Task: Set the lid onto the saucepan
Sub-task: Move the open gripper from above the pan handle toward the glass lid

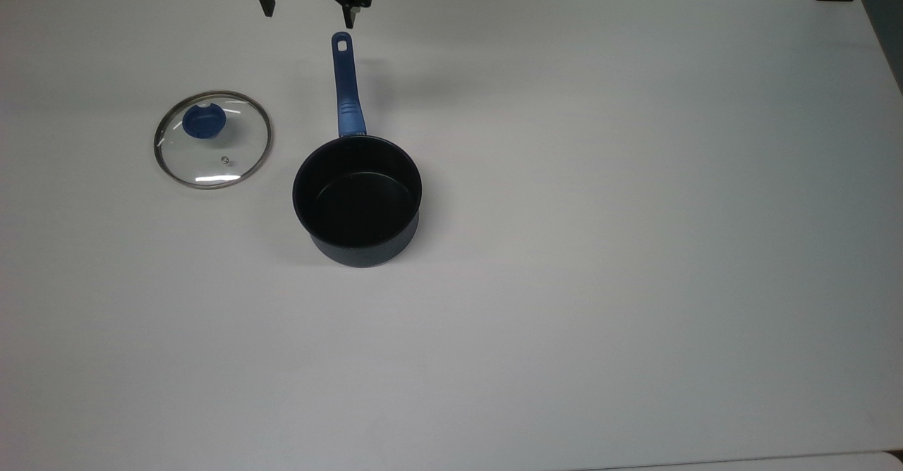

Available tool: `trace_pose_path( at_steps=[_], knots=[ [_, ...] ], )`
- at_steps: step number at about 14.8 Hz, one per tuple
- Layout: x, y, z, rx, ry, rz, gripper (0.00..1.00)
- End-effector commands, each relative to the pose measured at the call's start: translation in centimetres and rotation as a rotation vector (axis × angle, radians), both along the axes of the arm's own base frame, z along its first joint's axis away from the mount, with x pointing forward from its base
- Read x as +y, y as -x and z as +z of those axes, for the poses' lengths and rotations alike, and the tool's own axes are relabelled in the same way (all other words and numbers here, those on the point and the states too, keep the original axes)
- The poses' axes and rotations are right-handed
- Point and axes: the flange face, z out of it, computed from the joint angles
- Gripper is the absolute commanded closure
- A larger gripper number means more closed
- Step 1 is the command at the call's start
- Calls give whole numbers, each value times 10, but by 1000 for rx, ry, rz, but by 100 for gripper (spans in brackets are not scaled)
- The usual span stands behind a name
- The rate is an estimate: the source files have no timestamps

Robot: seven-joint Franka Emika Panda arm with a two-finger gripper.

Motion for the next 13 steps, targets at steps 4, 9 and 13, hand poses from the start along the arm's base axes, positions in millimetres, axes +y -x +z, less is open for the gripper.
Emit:
trace_pose_path(
  at_steps=[4, 9, 13],
  knots=[
    [-11, 8, 8, -19, -24, 8, 0],
    [-11, 6, 10, -28, -21, 12, 0],
    [-10, 3, 12, -34, -19, 7, 0]
  ],
)
